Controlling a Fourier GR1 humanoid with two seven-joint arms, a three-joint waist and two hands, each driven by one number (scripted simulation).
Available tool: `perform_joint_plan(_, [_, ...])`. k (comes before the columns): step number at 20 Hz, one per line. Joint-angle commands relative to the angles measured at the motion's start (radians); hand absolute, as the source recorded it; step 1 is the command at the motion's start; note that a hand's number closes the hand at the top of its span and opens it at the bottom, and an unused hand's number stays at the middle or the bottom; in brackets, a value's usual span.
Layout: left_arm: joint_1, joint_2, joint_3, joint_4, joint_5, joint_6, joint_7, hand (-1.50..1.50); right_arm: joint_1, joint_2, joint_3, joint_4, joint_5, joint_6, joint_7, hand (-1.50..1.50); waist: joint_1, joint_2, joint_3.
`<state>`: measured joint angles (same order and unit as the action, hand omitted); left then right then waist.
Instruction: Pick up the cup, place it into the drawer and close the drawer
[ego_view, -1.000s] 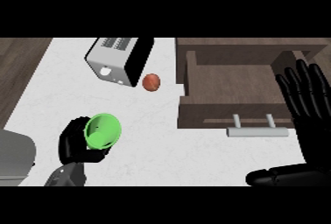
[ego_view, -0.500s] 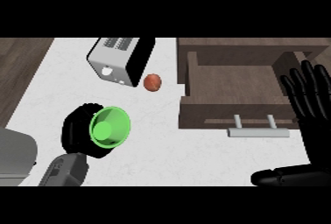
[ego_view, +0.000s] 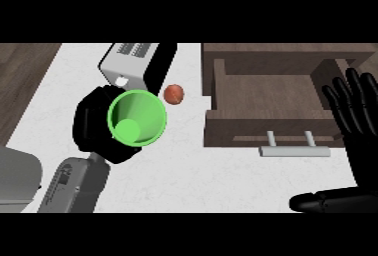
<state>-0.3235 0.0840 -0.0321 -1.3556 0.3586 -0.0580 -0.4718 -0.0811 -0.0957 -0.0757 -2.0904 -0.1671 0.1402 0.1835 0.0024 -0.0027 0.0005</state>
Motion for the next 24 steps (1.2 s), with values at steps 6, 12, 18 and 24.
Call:
perform_joint_plan(6, [-0.251, -0.033, -0.005, -0.047, -0.057, 0.148, 0.216, 1.50, -0.007, -0.019, -0.047, 0.035, -0.040, 0.028, -0.033, -1.50, -0.007, 0.003, 0.000])
perform_joint_plan(12, [-0.402, -0.061, -0.012, 0.021, -0.123, 0.225, 0.292, 1.50, 0.049, 0.001, -0.016, 0.031, -0.003, 0.036, -0.078, -1.50, -0.011, 0.003, 0.000])
perform_joint_plan(18, [-0.559, -0.083, -0.050, 0.131, -0.151, 0.319, 0.333, 1.50, -0.040, -0.003, -0.013, -0.003, -0.006, -0.009, 0.019, -1.50, -0.014, 0.003, 0.000])
perform_joint_plan(24, [-0.666, -0.084, -0.043, 0.288, -0.140, 0.321, 0.329, 1.50, 0.028, 0.000, 0.000, 0.022, 0.023, 0.022, -0.046, -1.50, -0.018, 0.005, 0.000])
